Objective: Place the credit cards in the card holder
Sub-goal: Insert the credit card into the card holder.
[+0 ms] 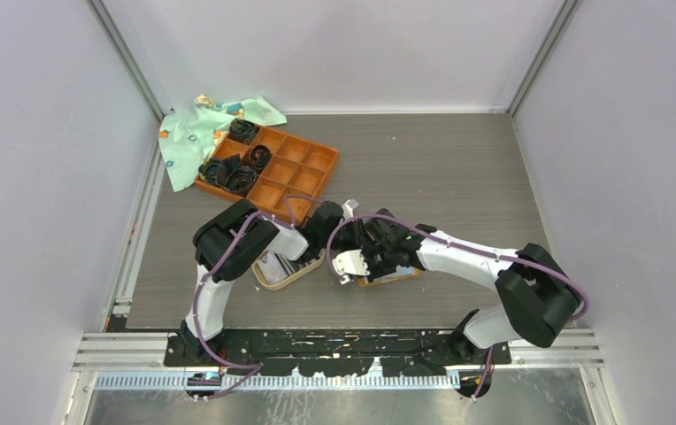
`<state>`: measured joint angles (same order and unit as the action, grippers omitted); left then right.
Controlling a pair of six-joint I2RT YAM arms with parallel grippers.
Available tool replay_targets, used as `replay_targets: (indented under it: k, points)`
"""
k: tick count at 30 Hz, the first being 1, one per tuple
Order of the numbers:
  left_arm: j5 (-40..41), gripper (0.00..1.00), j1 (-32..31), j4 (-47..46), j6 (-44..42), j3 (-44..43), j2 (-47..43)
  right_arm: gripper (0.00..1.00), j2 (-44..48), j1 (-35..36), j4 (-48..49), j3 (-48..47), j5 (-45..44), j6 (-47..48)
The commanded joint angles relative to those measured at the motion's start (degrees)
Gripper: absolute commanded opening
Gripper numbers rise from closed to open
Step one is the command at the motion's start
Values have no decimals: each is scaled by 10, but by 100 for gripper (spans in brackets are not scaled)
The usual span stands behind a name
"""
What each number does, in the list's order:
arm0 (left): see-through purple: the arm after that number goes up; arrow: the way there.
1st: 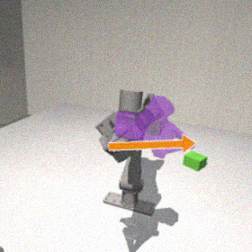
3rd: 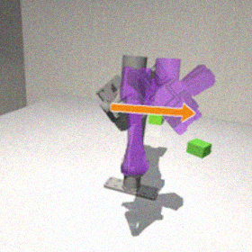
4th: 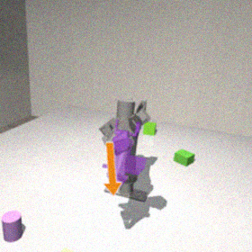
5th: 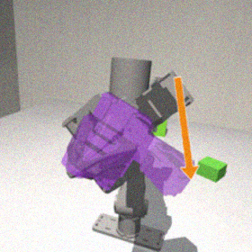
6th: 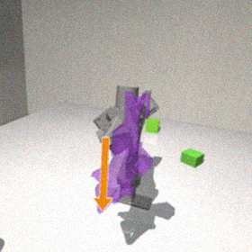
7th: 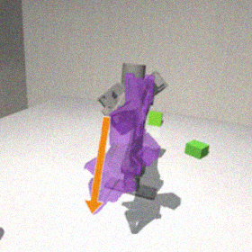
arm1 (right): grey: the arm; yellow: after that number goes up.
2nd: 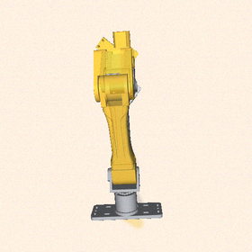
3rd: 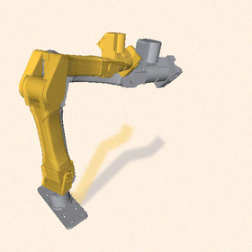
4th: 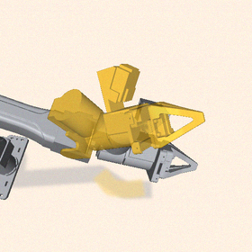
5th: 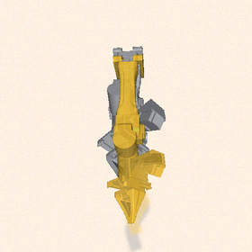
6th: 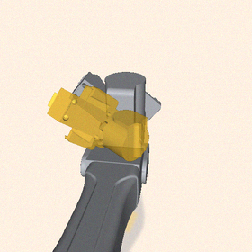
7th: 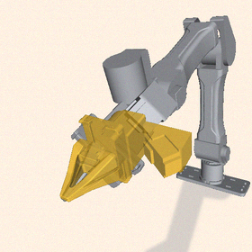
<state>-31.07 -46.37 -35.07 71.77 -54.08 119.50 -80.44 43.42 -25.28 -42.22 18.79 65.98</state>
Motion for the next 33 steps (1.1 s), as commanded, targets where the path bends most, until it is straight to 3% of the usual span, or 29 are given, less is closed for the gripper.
replay_targets:
  k: [1, 13, 33]
  points:
    - [8, 20, 0, 43, -22, 9, 17, 1, -15, 4, 32, -7, -49, -18]
    - [8, 22, 0, 41, -22, 10, 16, 1, -32, -5, -37, -42, -96, -1]
    - [17, 28, 5, 58, -47, 12, -27, 1, -5, -79, -106, -59, -55, 27]
